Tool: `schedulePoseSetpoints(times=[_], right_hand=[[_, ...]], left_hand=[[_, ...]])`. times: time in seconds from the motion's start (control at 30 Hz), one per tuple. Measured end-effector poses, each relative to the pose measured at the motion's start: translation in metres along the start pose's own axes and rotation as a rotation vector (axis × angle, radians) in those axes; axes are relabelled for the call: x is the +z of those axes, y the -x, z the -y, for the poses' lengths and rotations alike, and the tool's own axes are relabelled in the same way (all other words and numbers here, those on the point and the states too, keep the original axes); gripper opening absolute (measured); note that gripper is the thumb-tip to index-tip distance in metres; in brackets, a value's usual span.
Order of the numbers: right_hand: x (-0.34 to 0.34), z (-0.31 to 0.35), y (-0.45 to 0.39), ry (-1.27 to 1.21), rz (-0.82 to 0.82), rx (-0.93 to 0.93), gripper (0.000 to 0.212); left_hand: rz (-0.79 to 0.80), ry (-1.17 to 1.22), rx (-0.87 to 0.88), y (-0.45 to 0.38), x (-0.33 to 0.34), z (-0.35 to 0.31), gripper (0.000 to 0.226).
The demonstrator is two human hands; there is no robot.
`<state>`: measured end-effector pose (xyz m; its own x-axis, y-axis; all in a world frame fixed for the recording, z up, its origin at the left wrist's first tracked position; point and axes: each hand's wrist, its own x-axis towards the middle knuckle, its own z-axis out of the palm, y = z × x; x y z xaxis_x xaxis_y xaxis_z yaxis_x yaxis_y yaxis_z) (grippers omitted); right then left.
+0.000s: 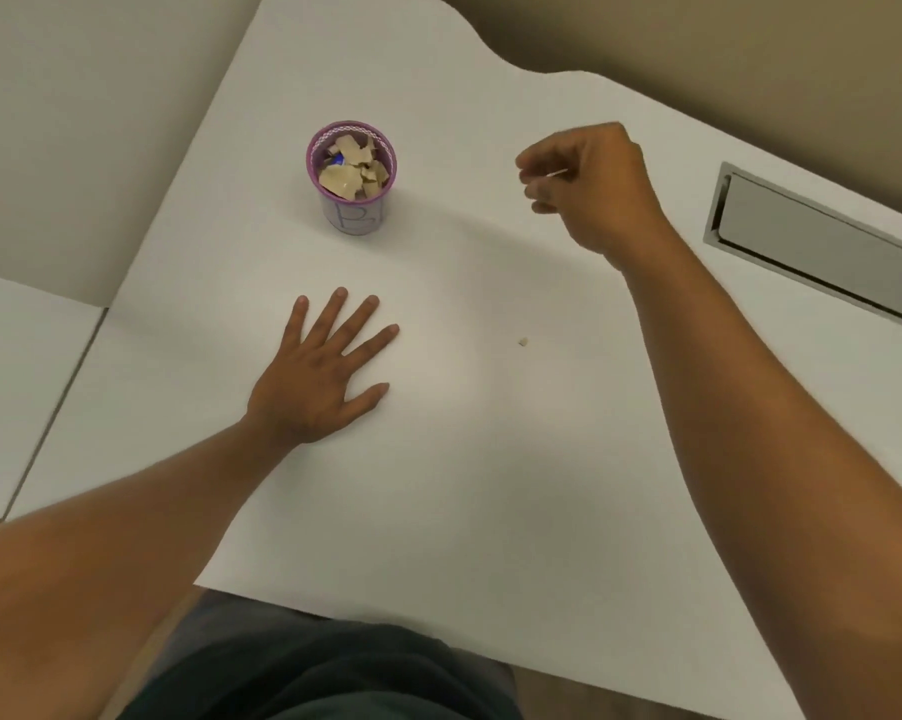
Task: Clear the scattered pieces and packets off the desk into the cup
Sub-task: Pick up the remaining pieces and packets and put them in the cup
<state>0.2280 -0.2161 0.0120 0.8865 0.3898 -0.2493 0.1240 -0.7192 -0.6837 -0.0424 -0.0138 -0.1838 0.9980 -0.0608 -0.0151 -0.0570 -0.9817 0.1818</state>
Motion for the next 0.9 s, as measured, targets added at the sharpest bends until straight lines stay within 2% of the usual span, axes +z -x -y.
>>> schedulePoseSetpoints(times=[0.1,0.27,0.33,0.37,0.5,0.8,0.9], right_hand=[[-0.006,-0.076,0.038,0.092,0.024,0.155,0.019],[0.031,-0.132,0.084,0.278,0.190,0.094,0.013],[0.050,-0.140,0.091,0.308,0.167,0.037,0.034],[0.057,-0.141,0.095,0.288,0.135,0.029,0.038],[0.082,-0.145,0.100,0.293,0.025,0.035,0.024],[0.097,-0.147,0.094,0.434,-0.090,-0.026,0.016],[0.101,-0.123,0.084,0.293,-0.071,-0.010,0.023]], left_hand=[[0.002,-0.004,-0.001,0.000,0.002,0.000,0.073],[0.017,0.004,-0.014,0.000,0.004,-0.003,0.075],[0.027,0.000,-0.015,-0.001,0.003,-0.005,0.075],[0.029,-0.002,-0.014,-0.001,0.002,-0.006,0.075],[0.027,-0.002,-0.015,-0.002,0.001,-0.007,0.075],[-0.004,-0.023,0.003,0.000,0.006,-0.008,0.074],[-0.016,-0.024,0.004,0.000,0.007,-0.005,0.074]])
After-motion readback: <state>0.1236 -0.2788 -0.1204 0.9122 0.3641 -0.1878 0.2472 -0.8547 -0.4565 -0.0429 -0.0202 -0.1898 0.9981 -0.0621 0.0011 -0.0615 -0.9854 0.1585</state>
